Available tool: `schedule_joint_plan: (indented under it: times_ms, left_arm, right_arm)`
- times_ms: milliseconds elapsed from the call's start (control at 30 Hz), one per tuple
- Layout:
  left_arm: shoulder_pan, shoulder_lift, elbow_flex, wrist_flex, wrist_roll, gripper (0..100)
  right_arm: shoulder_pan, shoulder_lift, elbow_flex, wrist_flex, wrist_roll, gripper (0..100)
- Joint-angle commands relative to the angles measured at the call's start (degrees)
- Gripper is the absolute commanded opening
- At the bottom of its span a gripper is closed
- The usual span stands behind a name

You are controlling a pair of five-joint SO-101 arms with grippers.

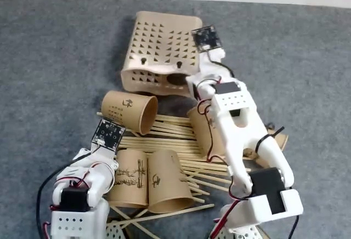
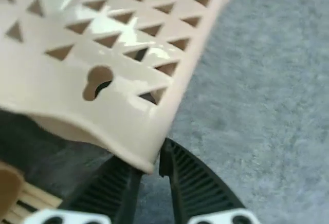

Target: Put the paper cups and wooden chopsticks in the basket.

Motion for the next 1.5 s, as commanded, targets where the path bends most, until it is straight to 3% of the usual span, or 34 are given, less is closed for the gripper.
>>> schedule_joint_plan:
  times_ms: [0,433,700,1267,1467]
  left_arm:
    - [-0.8,-0.2,-1.8,-1.0,-0.3,0]
    - [-0.8,-0.2,-1.8,-1.0,-0.3,0]
    - [-0.8,-0.2,-1.8,-1.0,-0.3,0]
    - [-0.8,-0.2,-1.8,-1.1,-0.3,0]
    - [-0.8,-0.2,-1.8,-1.1,-0.3,0]
  right_arm:
    - [1.9,-2.1,-1.0,0.0,-1.2,0.7]
    - [1.5,-23.3,-1.0,13.9,-1.3,0.7]
    - [1.8,-30.2,-1.2,19.4,-9.4,0.7]
    - [3.1,-32.2,-20.9,43.5,-11.4,0.7]
    - [5.2,-32.1,-22.8,45.2,-11.3,0.7]
